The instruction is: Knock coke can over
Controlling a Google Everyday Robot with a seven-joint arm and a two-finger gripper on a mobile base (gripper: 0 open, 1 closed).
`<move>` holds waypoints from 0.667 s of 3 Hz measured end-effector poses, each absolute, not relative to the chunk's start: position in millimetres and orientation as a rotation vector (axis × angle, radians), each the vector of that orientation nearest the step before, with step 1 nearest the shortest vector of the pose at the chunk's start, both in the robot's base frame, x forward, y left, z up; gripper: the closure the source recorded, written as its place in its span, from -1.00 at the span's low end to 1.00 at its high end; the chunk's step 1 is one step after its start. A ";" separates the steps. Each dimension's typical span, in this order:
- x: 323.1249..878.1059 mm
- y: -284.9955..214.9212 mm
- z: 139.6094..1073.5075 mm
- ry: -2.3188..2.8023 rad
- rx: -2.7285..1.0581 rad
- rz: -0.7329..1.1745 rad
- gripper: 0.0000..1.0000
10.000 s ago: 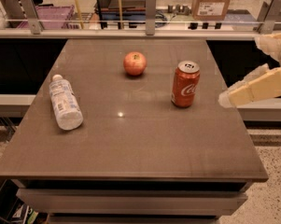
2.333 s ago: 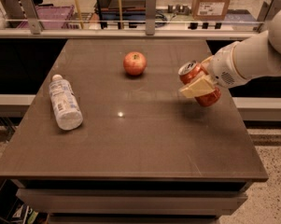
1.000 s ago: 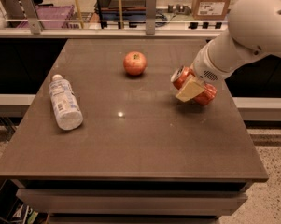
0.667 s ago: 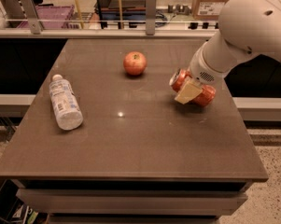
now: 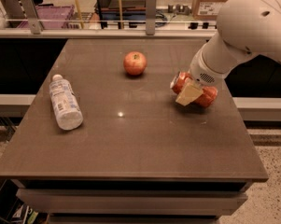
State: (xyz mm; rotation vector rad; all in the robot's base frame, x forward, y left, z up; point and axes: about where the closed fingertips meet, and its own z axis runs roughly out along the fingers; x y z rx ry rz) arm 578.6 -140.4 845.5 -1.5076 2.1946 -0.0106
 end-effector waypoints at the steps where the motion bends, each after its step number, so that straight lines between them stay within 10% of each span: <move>1: 577.8 -140.1 846.1 2.193 -1.509 -0.012 0.63; 2: 577.2 -139.7 846.6 2.192 -1.510 -0.013 0.19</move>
Offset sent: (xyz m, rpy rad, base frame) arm -0.0007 0.0003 0.0006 -0.0006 -0.0008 0.0008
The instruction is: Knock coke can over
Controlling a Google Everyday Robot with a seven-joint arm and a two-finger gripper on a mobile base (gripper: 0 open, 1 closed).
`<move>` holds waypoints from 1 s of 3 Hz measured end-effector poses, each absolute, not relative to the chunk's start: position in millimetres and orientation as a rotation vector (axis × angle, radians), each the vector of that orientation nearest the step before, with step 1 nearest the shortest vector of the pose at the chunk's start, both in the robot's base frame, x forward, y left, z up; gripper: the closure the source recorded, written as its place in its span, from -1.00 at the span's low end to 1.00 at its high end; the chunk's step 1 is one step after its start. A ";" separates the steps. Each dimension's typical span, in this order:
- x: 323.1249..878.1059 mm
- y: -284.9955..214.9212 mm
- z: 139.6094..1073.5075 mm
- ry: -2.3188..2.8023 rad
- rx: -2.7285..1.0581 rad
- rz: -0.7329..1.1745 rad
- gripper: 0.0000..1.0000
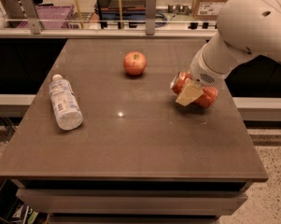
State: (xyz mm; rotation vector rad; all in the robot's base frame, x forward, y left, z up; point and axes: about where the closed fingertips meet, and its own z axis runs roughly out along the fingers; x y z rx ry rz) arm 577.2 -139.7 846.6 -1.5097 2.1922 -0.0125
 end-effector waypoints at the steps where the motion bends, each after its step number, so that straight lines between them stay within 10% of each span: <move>1: 576.5 -139.2 847.2 2.191 -1.511 -0.013 -0.30; 3: 575.1 -138.3 848.3 2.188 -1.513 -0.015 -1.00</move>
Offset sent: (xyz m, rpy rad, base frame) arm -0.0006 0.0004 0.0005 -0.0005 -0.0007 0.0009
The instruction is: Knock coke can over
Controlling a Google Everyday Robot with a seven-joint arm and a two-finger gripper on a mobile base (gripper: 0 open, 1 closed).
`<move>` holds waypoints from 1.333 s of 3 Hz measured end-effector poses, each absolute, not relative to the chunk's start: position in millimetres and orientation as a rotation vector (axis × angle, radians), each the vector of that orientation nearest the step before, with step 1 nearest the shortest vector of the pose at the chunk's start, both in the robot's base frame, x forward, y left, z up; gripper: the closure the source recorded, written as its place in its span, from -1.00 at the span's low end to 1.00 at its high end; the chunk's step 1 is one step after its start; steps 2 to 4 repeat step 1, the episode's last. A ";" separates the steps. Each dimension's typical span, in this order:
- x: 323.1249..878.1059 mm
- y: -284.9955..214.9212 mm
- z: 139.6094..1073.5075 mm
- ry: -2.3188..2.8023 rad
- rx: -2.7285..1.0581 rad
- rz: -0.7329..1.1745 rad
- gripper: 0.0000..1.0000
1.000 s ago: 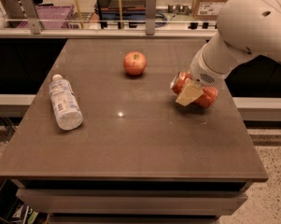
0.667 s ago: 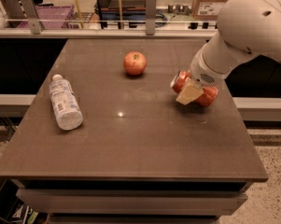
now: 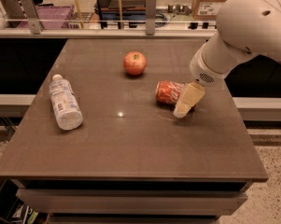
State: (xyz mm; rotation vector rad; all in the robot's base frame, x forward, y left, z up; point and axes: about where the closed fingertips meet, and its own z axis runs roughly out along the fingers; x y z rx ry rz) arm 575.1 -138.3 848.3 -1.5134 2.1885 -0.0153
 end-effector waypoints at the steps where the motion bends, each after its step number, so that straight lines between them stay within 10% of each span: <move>1: 575.1 -138.3 848.4 2.188 -1.513 -0.015 -1.00; 4: 575.1 -138.3 848.4 2.188 -1.513 -0.015 -1.00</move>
Offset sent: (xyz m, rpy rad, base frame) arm 0.0000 0.0000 0.0000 0.0000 0.0000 0.0000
